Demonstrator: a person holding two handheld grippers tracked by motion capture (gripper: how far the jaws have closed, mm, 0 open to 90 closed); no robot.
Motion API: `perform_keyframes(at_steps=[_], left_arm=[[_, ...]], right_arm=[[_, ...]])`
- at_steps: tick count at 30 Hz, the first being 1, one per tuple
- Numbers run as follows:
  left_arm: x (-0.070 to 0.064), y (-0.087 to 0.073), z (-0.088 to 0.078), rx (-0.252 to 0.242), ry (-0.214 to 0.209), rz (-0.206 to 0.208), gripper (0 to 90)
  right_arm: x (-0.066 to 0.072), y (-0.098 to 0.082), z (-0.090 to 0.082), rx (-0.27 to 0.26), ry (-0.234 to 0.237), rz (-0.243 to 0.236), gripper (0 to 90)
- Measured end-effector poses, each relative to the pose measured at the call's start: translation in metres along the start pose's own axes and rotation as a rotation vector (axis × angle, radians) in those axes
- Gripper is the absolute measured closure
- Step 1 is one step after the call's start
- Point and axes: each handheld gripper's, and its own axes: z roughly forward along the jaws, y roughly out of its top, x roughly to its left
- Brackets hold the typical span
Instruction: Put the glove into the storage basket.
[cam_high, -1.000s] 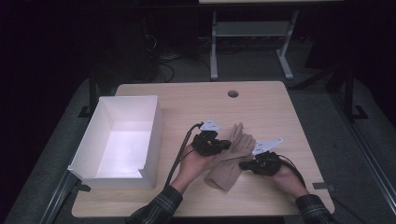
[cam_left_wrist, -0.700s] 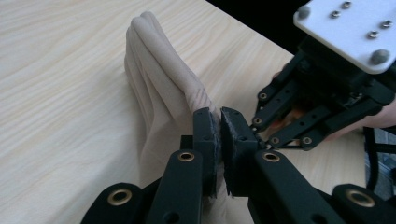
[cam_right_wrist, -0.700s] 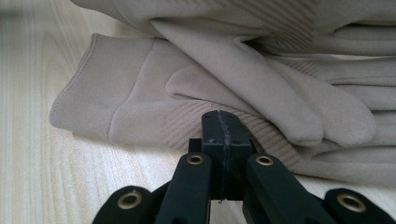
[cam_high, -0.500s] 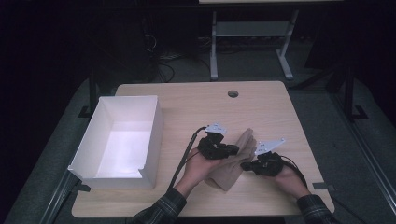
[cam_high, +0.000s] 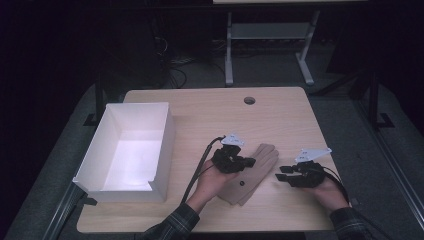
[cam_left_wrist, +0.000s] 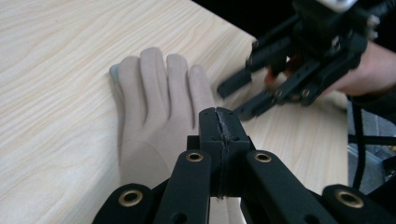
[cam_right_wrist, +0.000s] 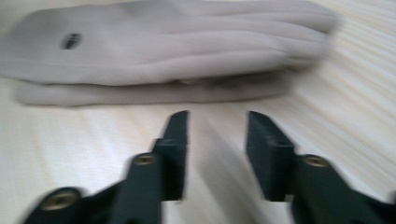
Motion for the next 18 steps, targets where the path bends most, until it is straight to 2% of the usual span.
perform_keyframes(at_steps=[4, 6, 8, 9, 13, 15, 18], left_arm=[[-0.003, -0.007, 0.005, 0.022, 0.001, 0.020, 89.7], [-0.005, -0.013, 0.009, 0.039, 0.006, 0.031, 89.7], [-0.005, -0.016, 0.011, 0.050, 0.012, 0.041, 89.7], [-0.005, -0.023, 0.015, 0.072, 0.020, 0.040, 89.6], [-0.003, -0.036, 0.022, 0.125, 0.038, 0.041, 89.7], [-0.002, -0.042, 0.024, 0.168, 0.052, 0.066, 89.7], [-0.002, -0.047, 0.022, 0.187, 0.062, 0.084, 89.8]], right_arm=[[-0.012, -0.006, -0.001, -0.023, -0.077, 0.038, 33.7], [-0.017, -0.007, 0.000, -0.025, -0.100, 0.062, 26.8], [-0.020, -0.009, 0.001, -0.037, -0.131, 0.060, 22.8], [-0.021, -0.009, 0.002, -0.036, -0.146, 0.058, 20.0], [-0.023, -0.010, 0.004, -0.036, -0.175, 0.067, 18.0], [-0.023, -0.010, 0.004, -0.034, -0.184, 0.069, 17.2], [-0.024, -0.012, 0.006, -0.029, -0.196, 0.061, 16.5]])
